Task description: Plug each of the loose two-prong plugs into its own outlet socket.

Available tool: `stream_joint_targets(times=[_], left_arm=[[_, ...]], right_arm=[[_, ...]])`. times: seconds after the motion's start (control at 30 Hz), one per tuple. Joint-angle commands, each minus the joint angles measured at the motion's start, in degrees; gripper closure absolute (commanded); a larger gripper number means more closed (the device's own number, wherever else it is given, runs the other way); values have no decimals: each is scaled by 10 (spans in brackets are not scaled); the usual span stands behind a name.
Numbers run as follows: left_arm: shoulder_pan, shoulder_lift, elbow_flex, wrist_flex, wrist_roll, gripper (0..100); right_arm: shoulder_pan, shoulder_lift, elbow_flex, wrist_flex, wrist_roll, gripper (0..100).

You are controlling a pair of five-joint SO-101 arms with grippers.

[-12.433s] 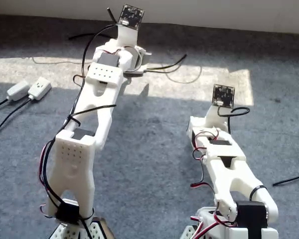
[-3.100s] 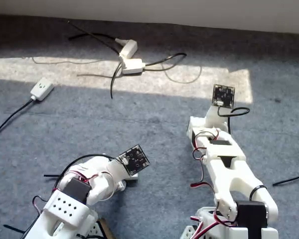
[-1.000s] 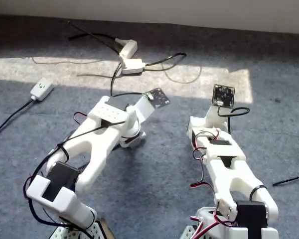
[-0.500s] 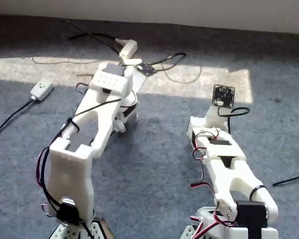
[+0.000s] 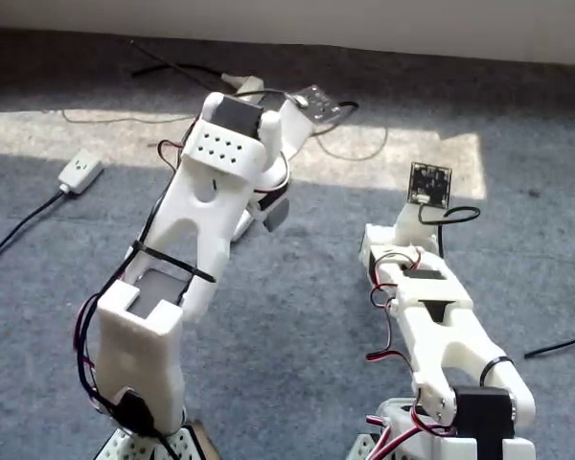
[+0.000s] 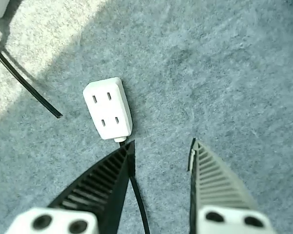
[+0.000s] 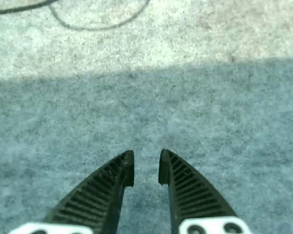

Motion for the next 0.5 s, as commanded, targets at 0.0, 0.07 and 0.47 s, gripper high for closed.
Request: stream_joint_targets(times=[0.0, 0.07, 0.47], left_arm=[[18, -40, -5, 7, 18, 806], [25, -39, -25, 7, 75, 809], [86, -34, 65, -142, 339, 811]], right_arm=[[4, -3, -27, -11, -1, 899], [32, -7, -28, -11, -4, 899], [378, 7, -193, 141, 21, 890]])
